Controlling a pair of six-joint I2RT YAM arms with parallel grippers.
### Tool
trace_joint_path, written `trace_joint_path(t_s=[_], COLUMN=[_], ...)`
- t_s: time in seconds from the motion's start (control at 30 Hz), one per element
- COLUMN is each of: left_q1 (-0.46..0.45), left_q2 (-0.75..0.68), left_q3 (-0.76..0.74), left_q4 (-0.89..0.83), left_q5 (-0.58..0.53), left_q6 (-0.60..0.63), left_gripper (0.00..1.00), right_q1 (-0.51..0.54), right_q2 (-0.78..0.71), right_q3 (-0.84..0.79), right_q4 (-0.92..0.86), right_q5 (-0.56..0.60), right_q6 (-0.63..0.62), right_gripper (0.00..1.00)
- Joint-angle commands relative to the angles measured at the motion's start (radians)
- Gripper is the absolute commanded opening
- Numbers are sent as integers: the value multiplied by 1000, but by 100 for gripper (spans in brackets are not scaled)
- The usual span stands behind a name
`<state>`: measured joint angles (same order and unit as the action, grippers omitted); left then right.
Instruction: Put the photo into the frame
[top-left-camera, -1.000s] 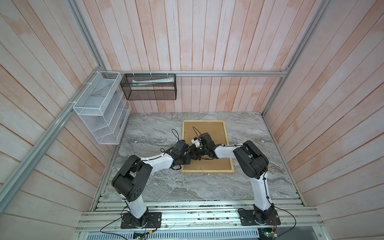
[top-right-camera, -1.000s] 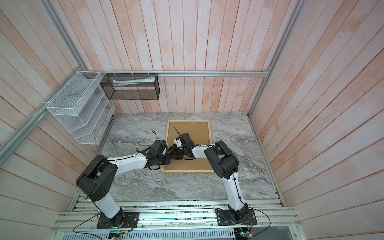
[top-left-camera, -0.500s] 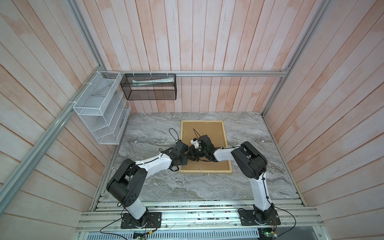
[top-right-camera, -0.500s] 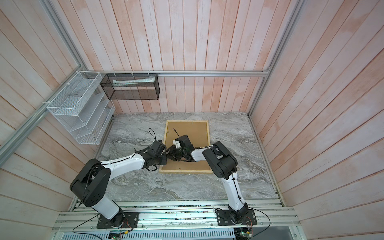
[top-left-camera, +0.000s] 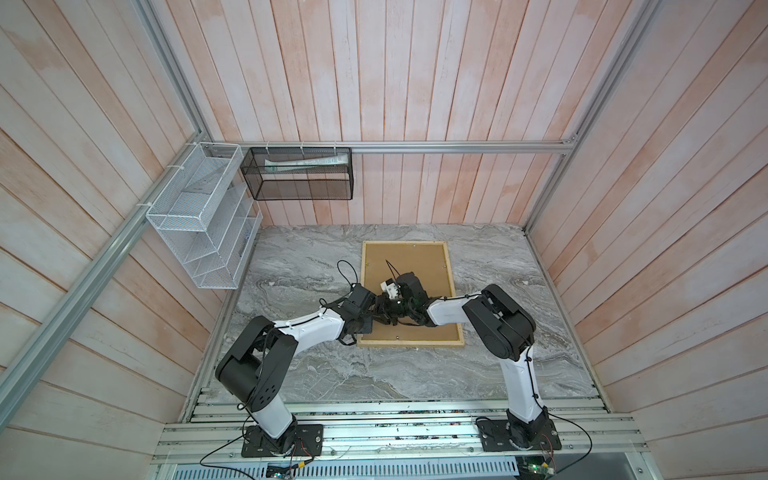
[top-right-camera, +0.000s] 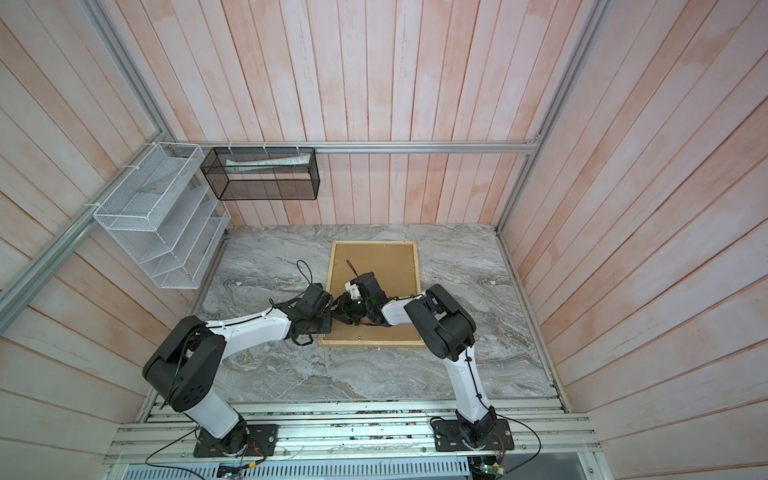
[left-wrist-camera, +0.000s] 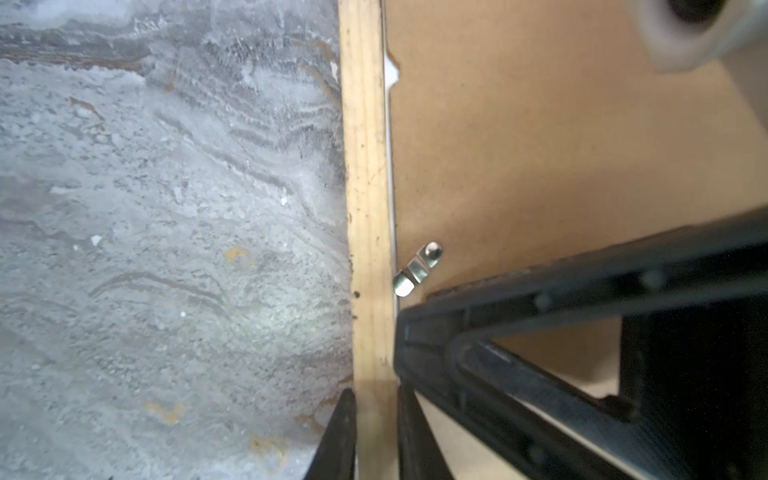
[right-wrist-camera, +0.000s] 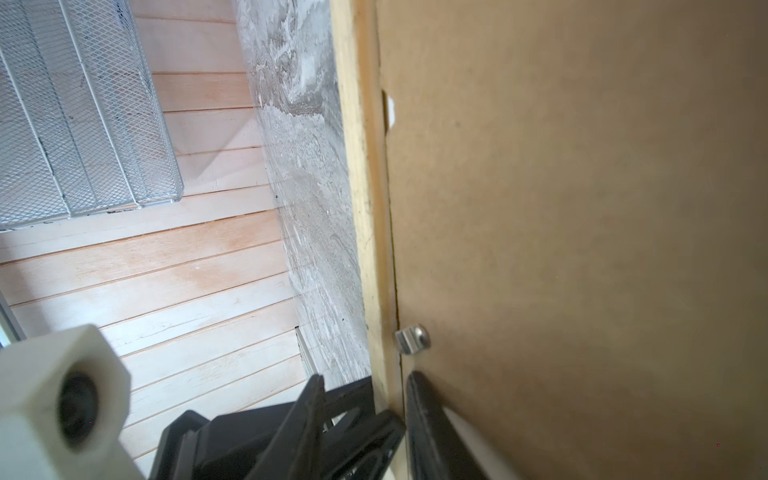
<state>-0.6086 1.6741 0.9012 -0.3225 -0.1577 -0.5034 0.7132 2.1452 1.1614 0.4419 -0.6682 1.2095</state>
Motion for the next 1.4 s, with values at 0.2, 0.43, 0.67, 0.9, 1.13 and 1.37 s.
trace_joint_path(t_s=[0.2,0.43,0.67,0.9,1.13,1.37], left_q1=[9,9,8,6,-14,-44], left_q2=[91,98,89,78,88,102], left_q3=[-36,-36,-38,-50,-52,-47], left_q4=[13,20,37,68,100,131], left_q5=[44,71,99,148,196,242], left_q6=[10,17,35,58,72,66], left_gripper=[8,4,2,1,1,0], right_q1=[22,27,41,43,48,64], right_q2=[29,39,161,246,268,299], right_q3=[-83,-55,36,69,28,33], right_q4=[-208,-261,-307,-313,-164,-23], right_q5=[148,288,266,312,354,372], right_q6=[147,253,286,320,416,475], right_gripper=[36,36,36,35,34,34])
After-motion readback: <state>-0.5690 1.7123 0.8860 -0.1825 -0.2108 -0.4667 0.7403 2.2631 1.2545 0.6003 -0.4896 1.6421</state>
